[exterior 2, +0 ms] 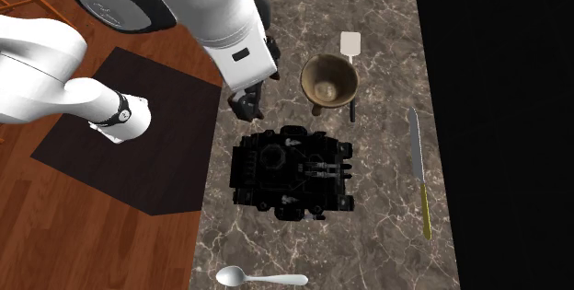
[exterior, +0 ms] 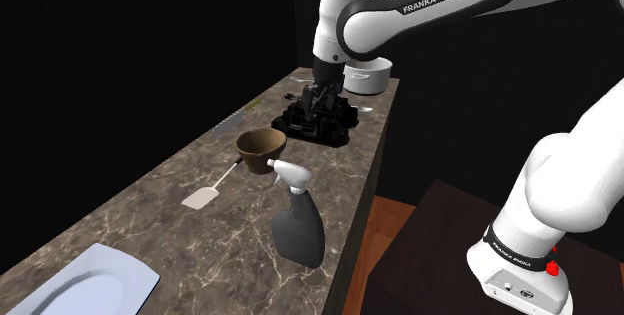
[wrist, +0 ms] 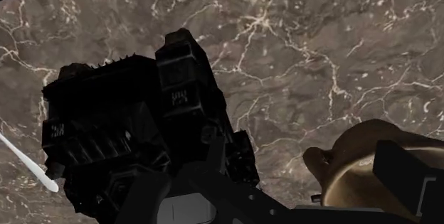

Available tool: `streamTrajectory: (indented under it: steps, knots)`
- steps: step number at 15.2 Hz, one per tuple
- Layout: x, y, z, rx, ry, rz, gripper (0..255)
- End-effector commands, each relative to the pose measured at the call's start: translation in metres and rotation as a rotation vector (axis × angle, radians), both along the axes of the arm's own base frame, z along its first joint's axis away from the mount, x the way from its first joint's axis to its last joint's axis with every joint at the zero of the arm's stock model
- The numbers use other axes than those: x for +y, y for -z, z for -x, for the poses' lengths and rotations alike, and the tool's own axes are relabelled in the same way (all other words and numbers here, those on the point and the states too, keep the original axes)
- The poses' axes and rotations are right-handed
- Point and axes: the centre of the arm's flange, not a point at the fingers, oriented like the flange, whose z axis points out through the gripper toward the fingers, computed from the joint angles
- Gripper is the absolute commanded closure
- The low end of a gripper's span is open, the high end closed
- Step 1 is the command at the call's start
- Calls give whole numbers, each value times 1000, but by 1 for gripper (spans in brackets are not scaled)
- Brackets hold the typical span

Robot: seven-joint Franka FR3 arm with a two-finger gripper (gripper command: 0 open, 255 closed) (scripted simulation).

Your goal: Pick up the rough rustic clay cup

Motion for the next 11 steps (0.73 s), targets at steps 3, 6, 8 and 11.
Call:
streamTrajectory:
  steps: [3,6,8,11]
  knots:
    - [27,14,-40,-39,-27,14,0]
    - [49,24,-68,-67,-46,26,0]
    - [63,30,-87,-85,-59,33,0]
    - [71,38,-98,-96,-66,37,0]
